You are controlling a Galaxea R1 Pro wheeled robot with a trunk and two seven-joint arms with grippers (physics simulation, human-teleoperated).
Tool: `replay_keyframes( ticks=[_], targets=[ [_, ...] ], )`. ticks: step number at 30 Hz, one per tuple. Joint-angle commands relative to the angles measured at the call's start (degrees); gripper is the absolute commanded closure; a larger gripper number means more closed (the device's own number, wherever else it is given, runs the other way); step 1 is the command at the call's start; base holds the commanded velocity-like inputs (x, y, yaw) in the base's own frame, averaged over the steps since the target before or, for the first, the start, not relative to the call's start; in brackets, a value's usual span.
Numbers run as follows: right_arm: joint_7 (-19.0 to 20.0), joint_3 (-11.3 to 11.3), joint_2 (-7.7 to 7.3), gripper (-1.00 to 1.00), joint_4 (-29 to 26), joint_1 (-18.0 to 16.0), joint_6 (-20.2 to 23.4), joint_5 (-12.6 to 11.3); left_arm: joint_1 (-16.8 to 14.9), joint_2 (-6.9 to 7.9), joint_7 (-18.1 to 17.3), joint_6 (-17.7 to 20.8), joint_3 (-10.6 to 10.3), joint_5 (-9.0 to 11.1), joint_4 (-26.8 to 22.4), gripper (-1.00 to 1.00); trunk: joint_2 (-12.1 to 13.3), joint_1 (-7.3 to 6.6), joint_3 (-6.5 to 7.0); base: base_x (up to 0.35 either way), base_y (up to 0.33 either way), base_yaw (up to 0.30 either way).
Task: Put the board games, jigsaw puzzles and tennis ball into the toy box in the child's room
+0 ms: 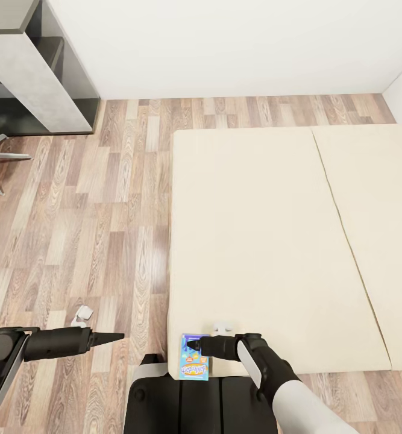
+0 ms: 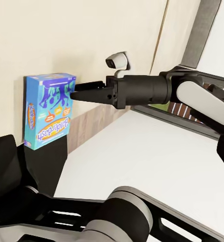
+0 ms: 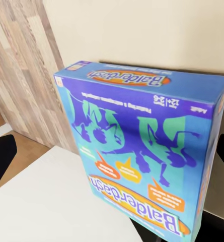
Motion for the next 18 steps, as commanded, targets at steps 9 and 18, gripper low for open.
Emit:
replay_keyframes(
  ticks=[9, 18],
  targets=[
    [-0.17, -0.12, 0.0, -1.0, -0.15, -0.01, 0.37, -0.49, -0.01, -0.01, -0.25, 0.6, 0.05, -0.02, -0.01, -1.0, -0.06, 0.02, -0.04, 0.0, 0.0, 0.0],
    [-0.23, -0.14, 0.0, -1.0, -0.15, -0.01, 0.32, -0.54, -0.01, -0.03, -0.25, 0.6, 0.02, -0.04, -0.01, -1.0, -0.06, 0.02, -0.04, 0.0, 0.0, 0.0]
  ],
)
